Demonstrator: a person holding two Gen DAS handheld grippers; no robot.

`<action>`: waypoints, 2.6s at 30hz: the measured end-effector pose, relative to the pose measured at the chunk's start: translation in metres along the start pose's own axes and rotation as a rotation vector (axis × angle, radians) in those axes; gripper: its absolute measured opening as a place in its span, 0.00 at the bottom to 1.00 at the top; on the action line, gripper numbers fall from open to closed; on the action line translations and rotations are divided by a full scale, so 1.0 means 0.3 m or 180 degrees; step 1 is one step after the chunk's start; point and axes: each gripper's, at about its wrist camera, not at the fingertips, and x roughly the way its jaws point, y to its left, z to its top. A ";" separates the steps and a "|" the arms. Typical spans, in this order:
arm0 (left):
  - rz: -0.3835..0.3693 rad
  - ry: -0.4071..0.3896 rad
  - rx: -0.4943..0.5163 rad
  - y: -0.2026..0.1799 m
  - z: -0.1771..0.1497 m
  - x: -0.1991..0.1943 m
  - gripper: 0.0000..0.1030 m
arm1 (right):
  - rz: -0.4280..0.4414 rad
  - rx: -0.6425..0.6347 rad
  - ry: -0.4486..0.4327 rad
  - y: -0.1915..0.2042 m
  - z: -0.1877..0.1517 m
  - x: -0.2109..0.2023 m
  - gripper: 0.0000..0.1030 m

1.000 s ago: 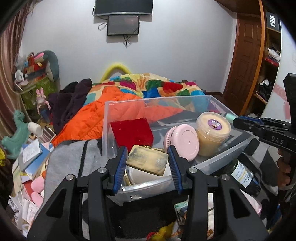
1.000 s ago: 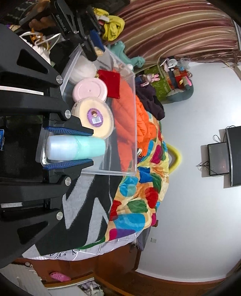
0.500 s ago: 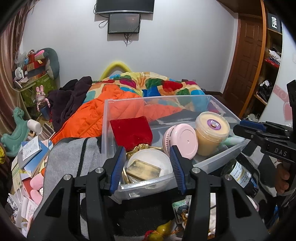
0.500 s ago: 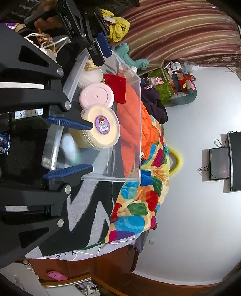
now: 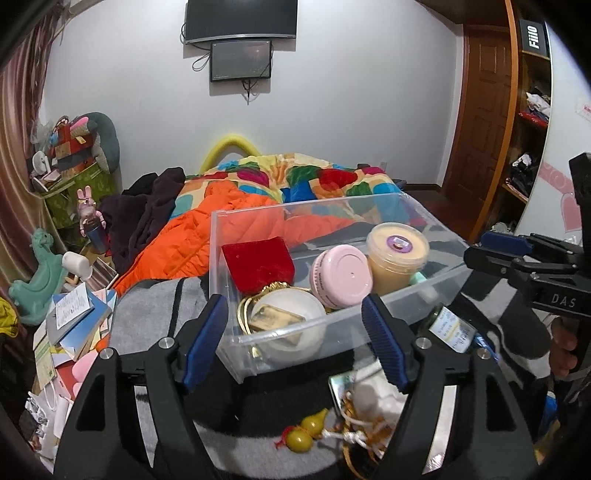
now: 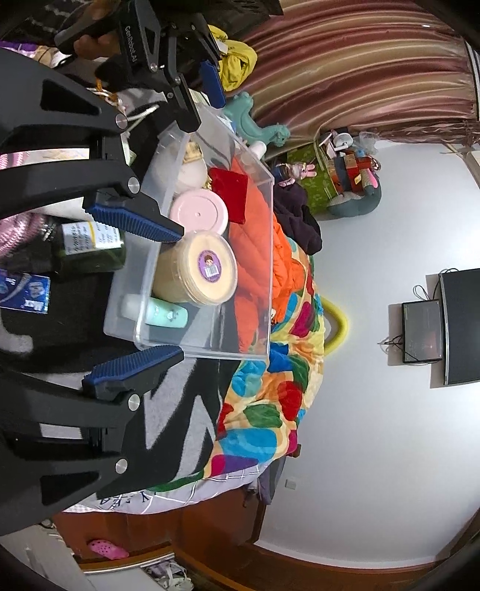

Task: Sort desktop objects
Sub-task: 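Withdraw both tools from the box toward the remaining items, then grasp the dark green bottle with the right tool while the left tool reaches the yellow gourd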

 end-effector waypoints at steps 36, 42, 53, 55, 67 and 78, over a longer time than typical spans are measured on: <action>-0.0124 0.0888 0.0498 -0.041 -0.241 0.088 0.84 | 0.0133 -0.0315 0.0571 0.087 -0.180 0.106 0.63; -0.0285 0.0872 0.0473 -0.051 -0.234 0.090 0.60 | 0.0155 -0.0389 0.0559 0.094 -0.184 0.112 0.63; -0.0302 0.0812 0.0287 -0.038 -0.227 0.070 0.21 | 0.0355 -0.0182 0.0558 0.055 -0.183 0.117 0.37; -0.0281 0.0808 0.0222 -0.017 -0.226 0.065 0.21 | 0.0355 -0.0163 0.0524 0.050 -0.180 0.100 0.37; -0.0148 0.0486 -0.0164 0.105 -0.190 -0.037 0.21 | 0.0379 0.0211 0.0264 -0.053 -0.146 -0.014 0.37; -0.0206 0.0136 -0.0476 0.173 -0.093 -0.106 0.21 | 0.0341 0.0327 0.0032 -0.098 -0.078 -0.071 0.37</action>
